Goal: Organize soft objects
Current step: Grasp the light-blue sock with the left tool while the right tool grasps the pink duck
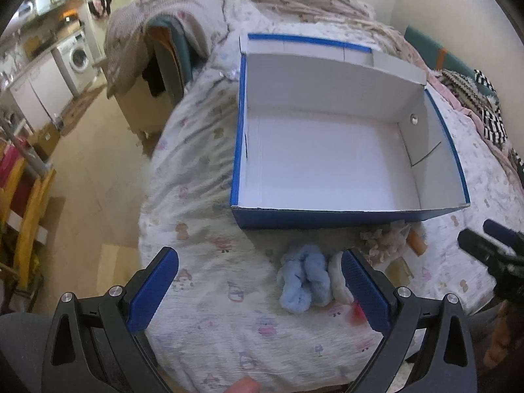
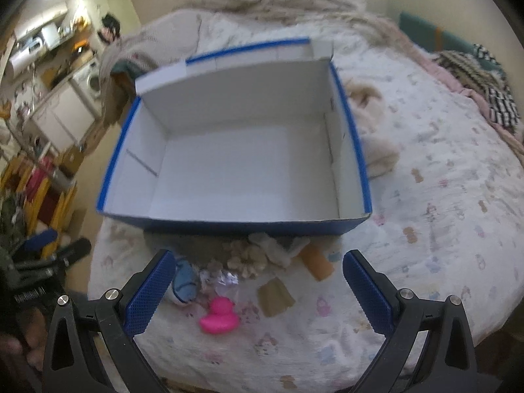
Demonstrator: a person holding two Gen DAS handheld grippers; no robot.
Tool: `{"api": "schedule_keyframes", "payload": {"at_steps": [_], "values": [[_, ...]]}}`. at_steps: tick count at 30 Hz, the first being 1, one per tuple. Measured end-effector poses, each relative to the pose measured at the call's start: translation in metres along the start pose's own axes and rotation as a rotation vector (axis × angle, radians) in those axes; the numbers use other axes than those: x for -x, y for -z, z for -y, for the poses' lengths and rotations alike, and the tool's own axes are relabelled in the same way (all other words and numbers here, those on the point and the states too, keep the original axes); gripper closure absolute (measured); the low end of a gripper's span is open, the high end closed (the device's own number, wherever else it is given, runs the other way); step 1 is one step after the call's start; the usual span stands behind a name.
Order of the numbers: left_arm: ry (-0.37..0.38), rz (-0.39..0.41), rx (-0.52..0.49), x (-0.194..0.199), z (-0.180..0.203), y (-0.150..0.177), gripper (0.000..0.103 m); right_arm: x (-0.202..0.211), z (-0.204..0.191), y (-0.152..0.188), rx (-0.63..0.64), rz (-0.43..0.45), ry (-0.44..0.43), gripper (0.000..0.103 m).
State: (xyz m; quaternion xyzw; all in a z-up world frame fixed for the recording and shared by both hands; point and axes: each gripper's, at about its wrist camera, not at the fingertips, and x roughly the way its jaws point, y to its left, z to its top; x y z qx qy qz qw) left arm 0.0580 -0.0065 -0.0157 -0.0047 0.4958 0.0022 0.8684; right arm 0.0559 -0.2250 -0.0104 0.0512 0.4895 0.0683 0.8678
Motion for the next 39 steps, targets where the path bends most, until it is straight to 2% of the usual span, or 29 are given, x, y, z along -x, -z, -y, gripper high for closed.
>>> {"api": "schedule_keyframes", "payload": {"at_steps": [3, 10, 12, 16, 19, 21, 22, 23, 25, 26, 29, 31, 34, 37, 38, 39], "values": [[0.004, -0.059, 0.023, -0.016, -0.002, -0.006, 0.003, -0.017, 0.008, 0.0, 0.002, -0.06, 0.009, 0.0], [0.03, -0.203, 0.053, -0.064, 0.0, -0.005, 0.004, -0.045, 0.033, 0.012, -0.124, -0.128, -0.005, 0.0], [0.055, -0.247, 0.056, -0.079, 0.003, -0.001, 0.005, -0.05, 0.034, 0.013, -0.124, -0.138, 0.009, 0.0], [0.076, -0.343, 0.069, -0.107, 0.007, 0.011, 0.017, -0.05, 0.034, 0.014, -0.115, -0.137, 0.019, 0.0], [0.119, -0.428, 0.103, -0.127, 0.007, 0.021, 0.018, -0.053, 0.033, 0.013, -0.115, -0.141, 0.025, 0.0], [0.169, -0.484, 0.13, -0.14, 0.007, 0.026, 0.027, -0.056, 0.031, 0.013, -0.11, -0.146, 0.029, 0.0], [0.192, -0.508, 0.134, -0.146, 0.009, 0.029, 0.046, -0.057, 0.029, 0.012, -0.105, -0.148, 0.03, 0.0], [0.209, -0.511, 0.137, -0.149, 0.01, 0.029, 0.065, -0.059, 0.027, 0.012, -0.1, -0.15, 0.028, 0.0], [0.246, -0.511, 0.14, -0.149, 0.012, 0.029, 0.085, -0.06, 0.023, 0.011, -0.088, -0.151, 0.022, 0.0], [0.269, -0.517, 0.137, -0.148, 0.014, 0.029, 0.091, -0.06, 0.021, 0.011, -0.083, -0.15, 0.021, 0.0], [0.259, -0.491, 0.098, -0.135, 0.016, 0.027, 0.093, -0.061, 0.019, 0.01, -0.072, -0.146, 0.03, 0.0], [0.284, -0.474, 0.112, -0.123, 0.01, 0.026, 0.094, -0.061, 0.022, 0.011, -0.076, -0.15, 0.032, 0.0], [0.276, -0.376, 0.088, -0.09, -0.003, 0.02, 0.094, -0.061, 0.026, 0.015, -0.089, -0.163, 0.023, 0.0], [0.174, -0.241, 0.033, -0.054, -0.02, 0.012, 0.094, -0.064, 0.026, 0.017, -0.104, -0.198, -0.027, 0.0], [0.107, -0.202, 0.005, -0.047, -0.025, 0.009, 0.094, -0.068, 0.024, 0.019, -0.111, -0.229, -0.074, 0.0], [0.07, -0.188, -0.013, -0.044, -0.028, 0.01, 0.094, -0.072, 0.021, 0.021, -0.121, -0.265, -0.142, 0.0]]}}
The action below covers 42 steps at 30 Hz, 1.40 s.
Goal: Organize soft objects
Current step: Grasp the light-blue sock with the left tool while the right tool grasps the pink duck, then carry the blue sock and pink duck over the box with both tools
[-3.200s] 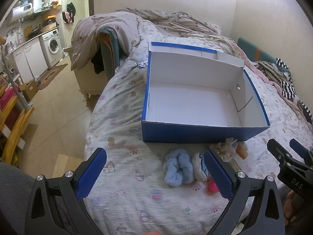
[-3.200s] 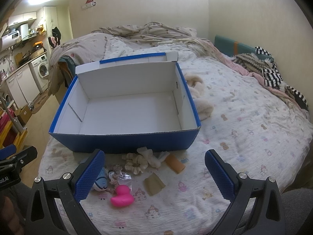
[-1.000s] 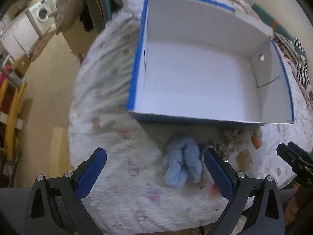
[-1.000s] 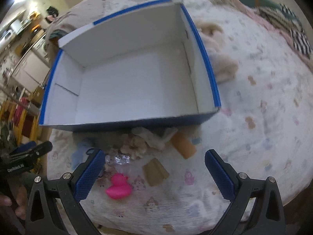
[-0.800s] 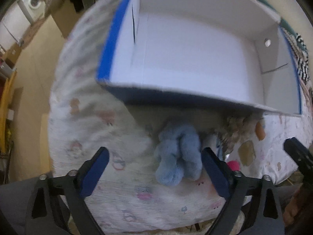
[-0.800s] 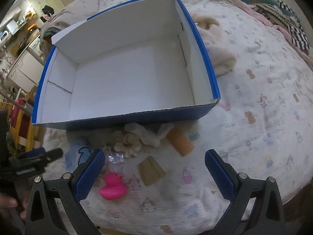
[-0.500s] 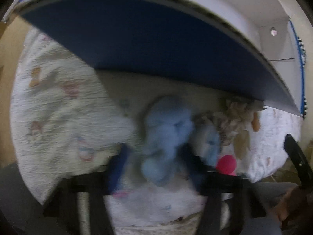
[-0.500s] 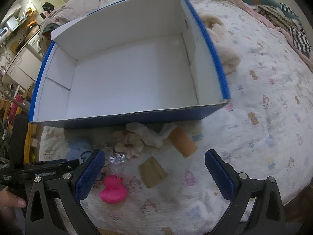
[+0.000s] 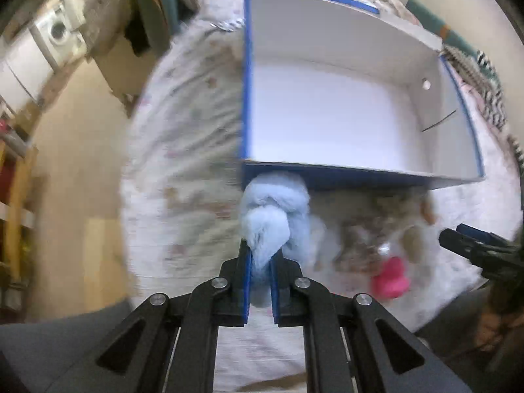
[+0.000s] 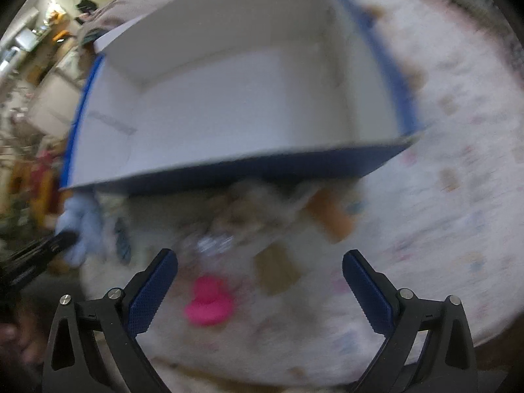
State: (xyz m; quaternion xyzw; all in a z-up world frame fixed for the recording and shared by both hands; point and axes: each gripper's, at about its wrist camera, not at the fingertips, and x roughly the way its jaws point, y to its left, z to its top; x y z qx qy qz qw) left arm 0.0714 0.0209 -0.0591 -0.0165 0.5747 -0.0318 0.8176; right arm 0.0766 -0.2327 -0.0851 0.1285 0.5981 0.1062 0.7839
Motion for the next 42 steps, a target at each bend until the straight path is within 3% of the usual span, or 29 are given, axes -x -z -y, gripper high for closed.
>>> {"api": "schedule_keyframes", "payload": {"at_steps": [2, 4, 10, 12, 15, 17, 20, 30, 42], "values": [[-0.017, -0.016, -0.006, -0.008, -0.002, 0.007, 0.094, -0.013, -0.008, 0.003, 0.006, -0.082, -0.096, 0.019], [-0.005, -0.049, 0.011, -0.015, -0.004, 0.012, 0.094, -0.027, -0.019, 0.007, 0.028, -0.151, -0.123, 0.021], [-0.022, -0.048, 0.007, -0.025, -0.001, 0.014, 0.094, -0.057, -0.04, 0.013, 0.105, -0.231, -0.024, 0.021], [-0.025, -0.043, -0.001, -0.024, 0.008, 0.014, 0.094, -0.065, -0.045, 0.016, 0.131, -0.244, 0.011, 0.026], [-0.029, -0.034, -0.012, -0.022, 0.014, 0.014, 0.094, -0.072, -0.051, 0.018, 0.168, -0.25, 0.033, 0.039], [-0.028, -0.031, -0.012, -0.021, 0.014, 0.014, 0.094, -0.075, -0.054, 0.022, 0.192, -0.258, 0.03, 0.065], [-0.035, -0.023, -0.01, -0.02, 0.014, 0.014, 0.094, -0.07, -0.058, 0.026, 0.221, -0.234, 0.041, 0.071], [-0.038, 0.001, 0.005, -0.015, 0.013, 0.013, 0.094, -0.036, -0.053, 0.028, 0.204, -0.137, 0.007, 0.071], [-0.078, 0.159, -0.039, 0.023, 0.026, 0.021, 0.095, -0.004, -0.051, 0.024, 0.19, 0.003, -0.016, 0.071]]}}
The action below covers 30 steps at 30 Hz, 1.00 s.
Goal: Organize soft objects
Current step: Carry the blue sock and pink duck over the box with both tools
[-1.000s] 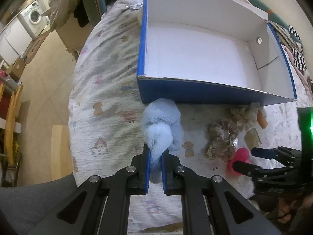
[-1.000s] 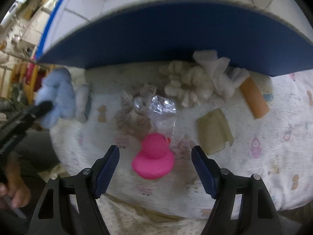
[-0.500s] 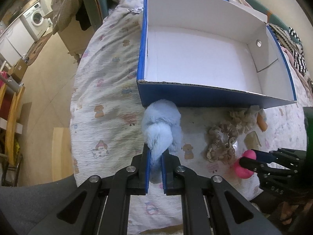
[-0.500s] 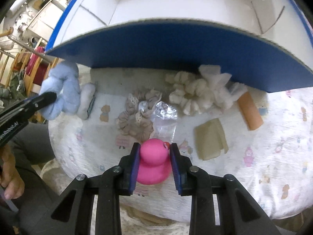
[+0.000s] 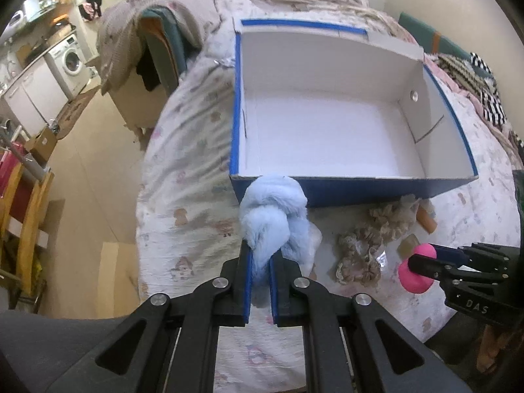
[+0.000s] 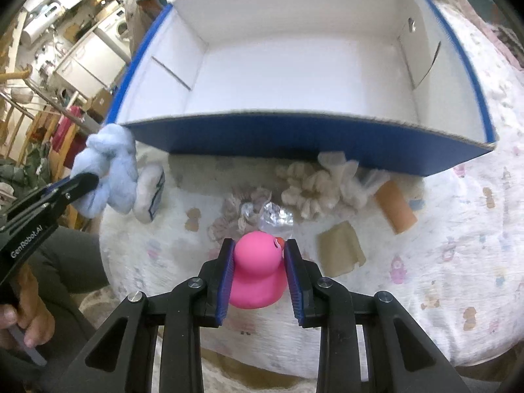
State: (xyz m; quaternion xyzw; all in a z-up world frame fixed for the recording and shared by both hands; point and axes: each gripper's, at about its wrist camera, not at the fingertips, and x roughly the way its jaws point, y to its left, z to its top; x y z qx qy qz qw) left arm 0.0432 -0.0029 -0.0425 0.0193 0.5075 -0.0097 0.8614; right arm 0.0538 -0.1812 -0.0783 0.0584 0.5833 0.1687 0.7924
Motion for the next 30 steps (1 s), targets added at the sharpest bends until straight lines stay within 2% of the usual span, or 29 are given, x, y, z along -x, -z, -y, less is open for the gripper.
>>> {"api": "schedule_keyframes", "payload": {"at_steps": [4, 8, 14, 19, 22, 26, 30], "values": [[-0.014, 0.053, 0.018, 0.02, -0.003, 0.001, 0.095, 0.022, 0.001, 0.002, -0.01, 0.068, -0.029, 0.071], [-0.03, 0.152, 0.015, 0.051, -0.001, -0.001, 0.095, 0.052, 0.003, 0.0, -0.024, 0.175, -0.074, 0.071], [-0.014, 0.228, -0.013, 0.081, 0.009, -0.025, 0.095, 0.092, -0.001, -0.011, -0.023, 0.327, -0.106, 0.071], [0.014, 0.231, -0.021, 0.085, 0.017, -0.059, 0.095, 0.112, 0.0, -0.031, -0.045, 0.383, -0.131, 0.071], [0.019, 0.239, -0.026, 0.083, 0.021, -0.081, 0.095, 0.12, 0.001, -0.046, -0.03, 0.399, -0.11, 0.071], [0.027, 0.212, -0.027, 0.065, 0.025, -0.112, 0.095, 0.123, 0.002, -0.071, -0.003, 0.405, -0.088, 0.071], [0.014, 0.182, -0.046, 0.04, 0.033, -0.127, 0.095, 0.114, 0.006, -0.098, 0.001, 0.399, -0.075, 0.071]]}}
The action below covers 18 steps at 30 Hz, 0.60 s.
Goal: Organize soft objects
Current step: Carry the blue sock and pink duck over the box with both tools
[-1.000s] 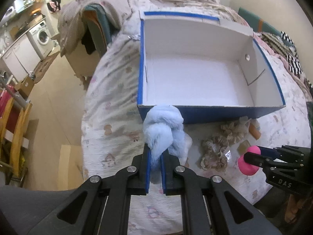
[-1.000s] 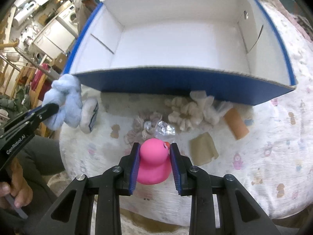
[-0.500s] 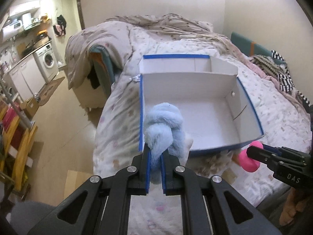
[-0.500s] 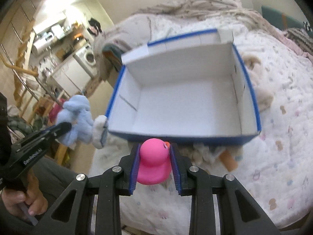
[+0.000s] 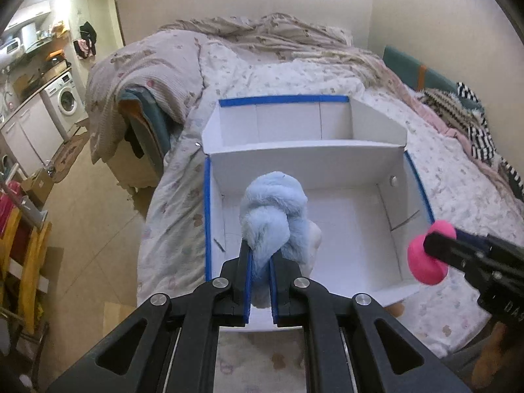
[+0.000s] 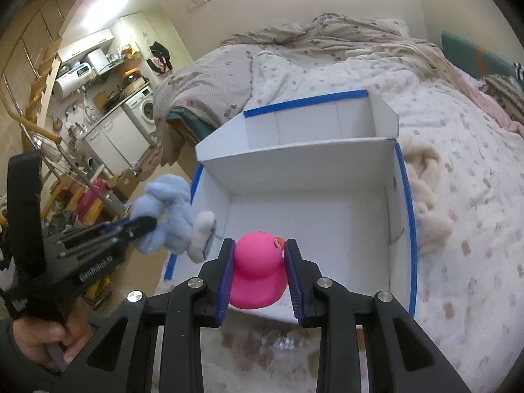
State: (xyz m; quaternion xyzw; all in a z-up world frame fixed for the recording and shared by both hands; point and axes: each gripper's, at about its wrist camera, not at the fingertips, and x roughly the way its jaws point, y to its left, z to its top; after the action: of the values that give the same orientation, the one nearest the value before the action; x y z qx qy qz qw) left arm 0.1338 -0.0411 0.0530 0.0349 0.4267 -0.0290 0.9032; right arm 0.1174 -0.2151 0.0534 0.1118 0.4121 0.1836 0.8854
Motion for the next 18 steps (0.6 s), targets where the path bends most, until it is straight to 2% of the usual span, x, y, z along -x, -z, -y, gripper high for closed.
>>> {"api": "schedule_keyframes", "payload": {"at_steps": [6, 11, 18], "values": [[0.022, -0.08, -0.007, -0.046, 0.008, -0.003, 0.095, -0.035, 0.018, -0.011, -0.017, -0.03, 0.024, 0.071], [0.04, -0.162, -0.022, -0.086, 0.017, 0.004, 0.095, -0.068, 0.036, -0.005, -0.051, -0.086, 0.045, 0.071], [0.064, -0.267, 0.018, -0.124, 0.013, 0.016, 0.095, -0.104, 0.05, 0.009, -0.07, -0.179, 0.061, 0.071]]}}
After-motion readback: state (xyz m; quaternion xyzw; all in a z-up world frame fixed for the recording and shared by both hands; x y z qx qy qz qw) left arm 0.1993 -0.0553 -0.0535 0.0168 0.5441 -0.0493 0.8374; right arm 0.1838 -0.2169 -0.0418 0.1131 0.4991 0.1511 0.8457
